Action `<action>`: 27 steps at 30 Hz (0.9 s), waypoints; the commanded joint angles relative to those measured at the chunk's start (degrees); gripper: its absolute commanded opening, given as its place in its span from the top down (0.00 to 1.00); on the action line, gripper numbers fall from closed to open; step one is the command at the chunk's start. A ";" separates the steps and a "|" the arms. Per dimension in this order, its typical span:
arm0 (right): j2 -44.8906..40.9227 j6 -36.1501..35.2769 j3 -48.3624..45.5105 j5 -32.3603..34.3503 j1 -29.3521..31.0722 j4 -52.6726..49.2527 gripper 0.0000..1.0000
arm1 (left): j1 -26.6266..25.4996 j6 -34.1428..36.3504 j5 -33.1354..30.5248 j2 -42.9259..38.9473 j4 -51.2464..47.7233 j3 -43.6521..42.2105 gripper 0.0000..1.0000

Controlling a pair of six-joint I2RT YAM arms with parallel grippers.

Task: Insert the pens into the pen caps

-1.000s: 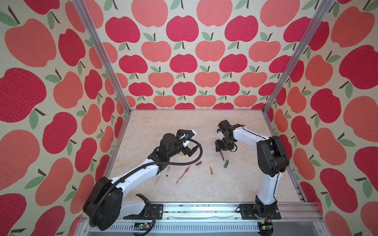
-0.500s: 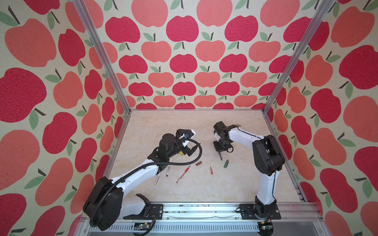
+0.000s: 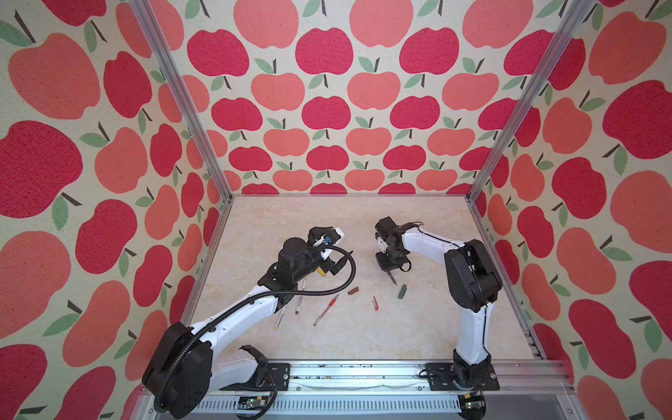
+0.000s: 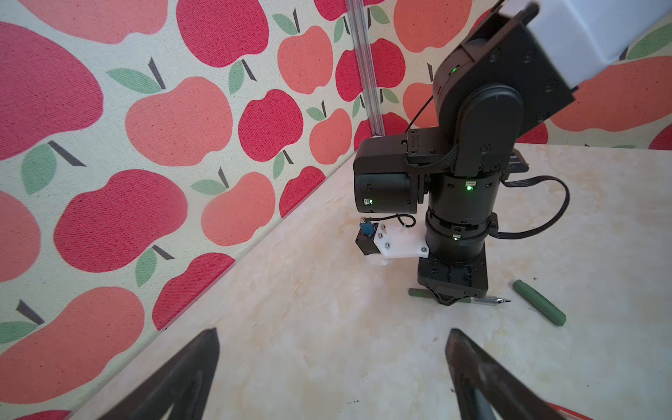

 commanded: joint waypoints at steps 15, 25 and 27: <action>-2.31 -16.42 3.38 -4.29 2.76 5.44 0.88 | 1.37 -0.79 0.95 -6.01 -4.43 -1.93 0.01; 4.13 -39.31 12.06 -3.40 12.74 3.55 0.86 | 2.42 -1.99 -1.94 -24.98 -13.81 -5.93 0.01; 5.27 -42.06 12.51 -2.28 14.50 3.58 0.85 | 2.86 -1.66 -2.54 -27.74 -15.94 -6.15 0.01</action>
